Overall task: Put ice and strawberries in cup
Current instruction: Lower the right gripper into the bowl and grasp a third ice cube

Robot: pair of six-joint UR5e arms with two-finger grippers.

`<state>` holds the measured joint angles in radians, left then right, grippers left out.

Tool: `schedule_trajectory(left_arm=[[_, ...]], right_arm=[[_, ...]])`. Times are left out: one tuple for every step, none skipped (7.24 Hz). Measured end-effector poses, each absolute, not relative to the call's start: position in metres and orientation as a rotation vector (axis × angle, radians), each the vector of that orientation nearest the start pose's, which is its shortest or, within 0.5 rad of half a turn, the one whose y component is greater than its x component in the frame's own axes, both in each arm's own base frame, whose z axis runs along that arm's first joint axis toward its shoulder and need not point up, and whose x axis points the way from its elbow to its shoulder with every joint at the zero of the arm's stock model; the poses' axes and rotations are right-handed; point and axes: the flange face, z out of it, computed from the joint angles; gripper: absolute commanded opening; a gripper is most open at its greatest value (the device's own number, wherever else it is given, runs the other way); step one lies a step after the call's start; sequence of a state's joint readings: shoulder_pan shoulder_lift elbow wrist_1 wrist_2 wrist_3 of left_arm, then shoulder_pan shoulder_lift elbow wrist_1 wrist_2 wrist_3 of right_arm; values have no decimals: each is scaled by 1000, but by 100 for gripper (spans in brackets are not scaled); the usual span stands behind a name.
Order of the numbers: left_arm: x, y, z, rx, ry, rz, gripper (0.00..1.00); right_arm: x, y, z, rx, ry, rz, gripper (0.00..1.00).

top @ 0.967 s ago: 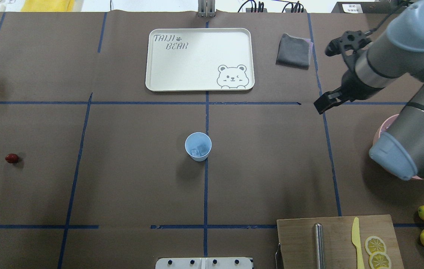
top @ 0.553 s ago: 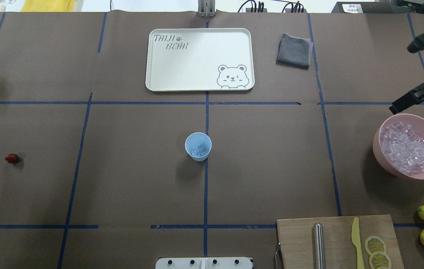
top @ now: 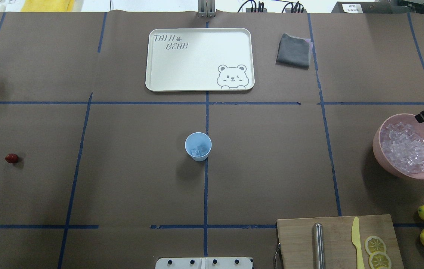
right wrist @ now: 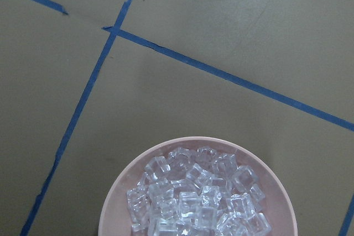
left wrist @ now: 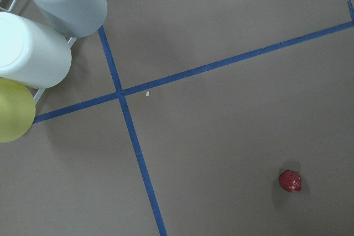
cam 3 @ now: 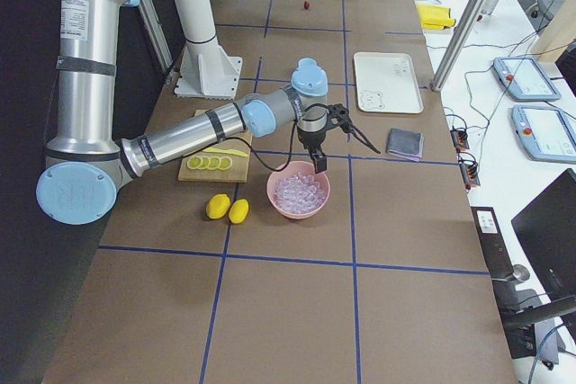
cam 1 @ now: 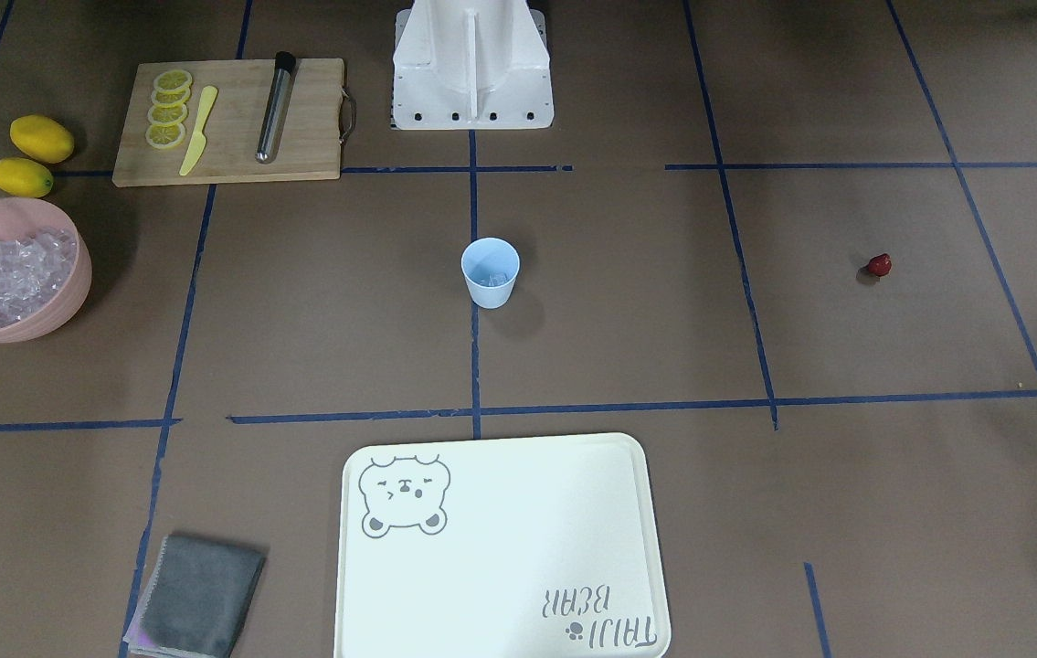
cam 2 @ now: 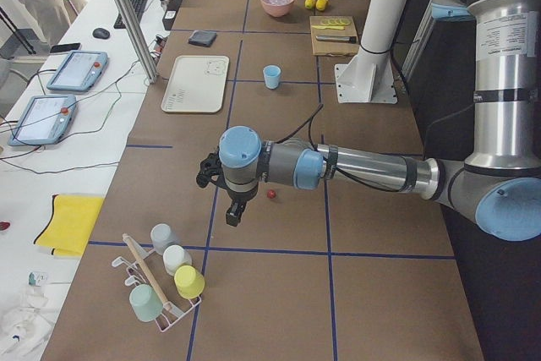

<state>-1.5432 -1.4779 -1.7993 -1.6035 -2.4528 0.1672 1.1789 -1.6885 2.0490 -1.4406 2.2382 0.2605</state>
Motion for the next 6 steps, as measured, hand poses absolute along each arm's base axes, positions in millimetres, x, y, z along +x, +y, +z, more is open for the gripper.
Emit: schedule_trajectory(left_arm=[[-44, -460, 578, 220, 869, 256, 100], [-44, -459, 578, 220, 869, 257, 100], [-44, -459, 578, 220, 869, 256, 100], [-44, -459, 578, 220, 869, 256, 100], [-44, -459, 578, 219, 869, 256, 100], [-44, -459, 578, 219, 869, 256, 100]], right_arm=[[-114, -432, 473, 237, -762, -269, 98], [-129, -428, 478, 235, -746, -259, 98], [-141, -422, 489, 236, -737, -255, 98], [-150, -416, 501, 244, -744, -251, 98], [-160, -409, 516, 254, -758, -242, 98], [-169, -403, 532, 265, -773, -236, 97]])
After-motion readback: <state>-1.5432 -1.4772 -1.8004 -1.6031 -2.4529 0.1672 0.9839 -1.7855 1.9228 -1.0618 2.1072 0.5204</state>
